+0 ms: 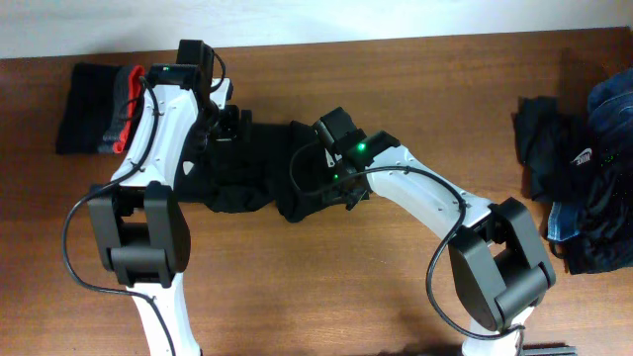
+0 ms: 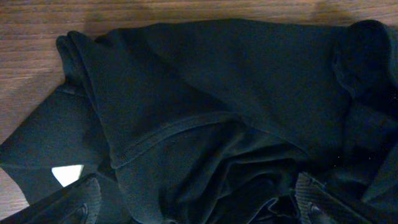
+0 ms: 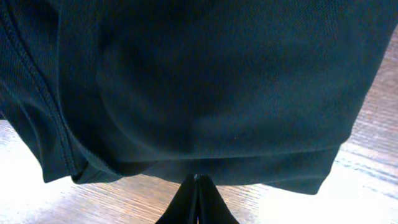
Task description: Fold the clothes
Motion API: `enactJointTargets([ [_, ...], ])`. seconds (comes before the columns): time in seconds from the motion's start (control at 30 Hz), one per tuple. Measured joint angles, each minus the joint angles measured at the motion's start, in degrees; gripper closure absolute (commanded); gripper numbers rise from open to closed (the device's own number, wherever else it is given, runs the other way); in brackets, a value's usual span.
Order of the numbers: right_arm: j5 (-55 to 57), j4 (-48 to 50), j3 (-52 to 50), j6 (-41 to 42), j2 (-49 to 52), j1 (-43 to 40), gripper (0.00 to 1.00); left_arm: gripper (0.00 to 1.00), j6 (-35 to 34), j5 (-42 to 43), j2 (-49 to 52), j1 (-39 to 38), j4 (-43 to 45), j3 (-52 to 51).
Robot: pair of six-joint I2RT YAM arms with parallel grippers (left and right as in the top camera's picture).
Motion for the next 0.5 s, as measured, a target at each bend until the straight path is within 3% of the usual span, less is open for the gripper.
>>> enactJointTargets([
  [0.5, -1.97, 0.61, -1.92, 3.30, 0.24, 0.50, 0.96, 0.01, 0.00, 0.00, 0.00, 0.00, 0.00, 0.00],
])
